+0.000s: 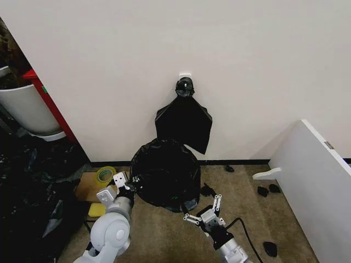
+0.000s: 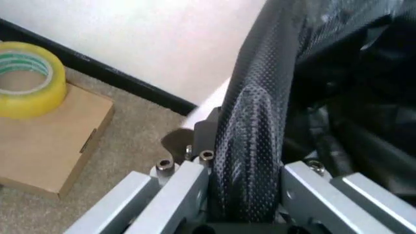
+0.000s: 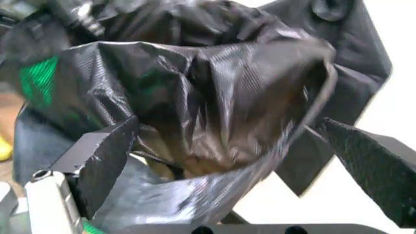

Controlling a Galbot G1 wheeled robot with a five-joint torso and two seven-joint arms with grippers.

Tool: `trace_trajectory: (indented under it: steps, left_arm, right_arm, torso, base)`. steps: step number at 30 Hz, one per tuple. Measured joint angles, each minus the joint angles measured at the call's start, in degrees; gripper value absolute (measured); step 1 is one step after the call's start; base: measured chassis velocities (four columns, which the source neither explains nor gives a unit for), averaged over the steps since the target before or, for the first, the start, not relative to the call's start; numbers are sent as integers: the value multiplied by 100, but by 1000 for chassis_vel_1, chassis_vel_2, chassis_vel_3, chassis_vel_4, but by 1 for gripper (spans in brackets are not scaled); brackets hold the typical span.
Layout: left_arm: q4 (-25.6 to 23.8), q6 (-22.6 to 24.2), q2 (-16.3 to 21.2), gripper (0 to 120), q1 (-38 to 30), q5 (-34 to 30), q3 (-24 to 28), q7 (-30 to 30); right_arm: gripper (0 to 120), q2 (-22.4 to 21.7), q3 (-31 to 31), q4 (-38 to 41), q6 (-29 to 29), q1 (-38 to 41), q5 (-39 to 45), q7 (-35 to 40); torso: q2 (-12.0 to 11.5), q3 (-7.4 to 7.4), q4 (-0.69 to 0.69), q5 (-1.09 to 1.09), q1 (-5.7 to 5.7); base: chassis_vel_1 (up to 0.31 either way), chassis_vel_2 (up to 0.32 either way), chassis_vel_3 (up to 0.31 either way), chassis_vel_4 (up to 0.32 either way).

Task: Place the garbage bag over the trash bin.

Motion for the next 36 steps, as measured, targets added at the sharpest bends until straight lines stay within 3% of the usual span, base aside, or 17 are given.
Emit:
trace_trajectory:
  steps: [2, 4, 6, 7, 8, 13, 14, 20, 22, 24, 36]
  left_arm:
    - [-24, 9, 6, 0, 7, -2, 0, -1]
    - [-210, 71, 49, 0, 58, -50, -8, -5]
    - [-254, 94, 52, 0, 73, -80, -1, 3]
    - [-364, 159, 65, 0, 98, -132, 12, 12]
    - [-414, 201, 81, 0, 109, -160, 7, 8]
    - [-478, 247, 93, 0, 109, -202, -1, 4]
    - [-508, 258, 96, 0, 113, -227, -5, 5]
    - [-572, 311, 107, 0, 145, -295, -23, -10]
    - [-670, 447, 105, 0, 131, -436, -43, -64]
    - [-737, 572, 104, 0, 119, -528, -60, -102]
    - [-658, 621, 87, 0, 117, -488, -19, -121]
  right_arm:
    - [100, 11, 32, -149, 198, 57, 0, -142]
    - [100, 83, 153, -845, 1134, 341, 185, -896]
    - [100, 105, 177, -970, 1298, 400, 288, -1064]
    - [100, 173, 208, -1236, 1722, 576, 691, -1626]
    - [100, 221, 224, -1391, 1968, 681, 1088, -2071]
    - [100, 290, 284, -1542, 2237, 869, 1708, -2739]
    - [100, 300, 304, -1579, 2265, 925, 1870, -2885]
    - [100, 328, 485, -1788, 2371, 1029, 1559, -2855]
    - [100, 488, 841, -2209, 2599, 1185, 652, -2589]
    - [100, 536, 981, -2369, 2637, 1247, 350, -2448]
    - [100, 352, 831, -1749, 2636, 936, 607, -2322]
  torso:
    - [0, 0, 1, 2, 0]
    - [0, 0, 4, 3, 0]
    - [0, 1, 1, 4, 0]
    - [0, -1, -2, -10, 0]
    - [0, 0, -2, 4, 0]
    - [0, 0, 2, -6, 0]
    - [0, 0, 0, 0, 0]
    - [0, 0, 0, -2, 0]
    - [0, 0, 1, 1, 0]
    - [0, 0, 0, -1, 0]
    - [0, 0, 0, -1, 0]
  base:
    - [0, 0, 0, 0]
    - [0, 0, 0, 0]
    - [0, 0, 0, 0]
    - [0, 0, 0, 0]
    - [0, 0, 0, 0]
    - [0, 0, 0, 0]
    - [0, 0, 0, 0]
    - [0, 0, 0, 0]
    - [0, 0, 0, 0]
    - [0, 0, 0, 0]
    - [0, 0, 0, 0]
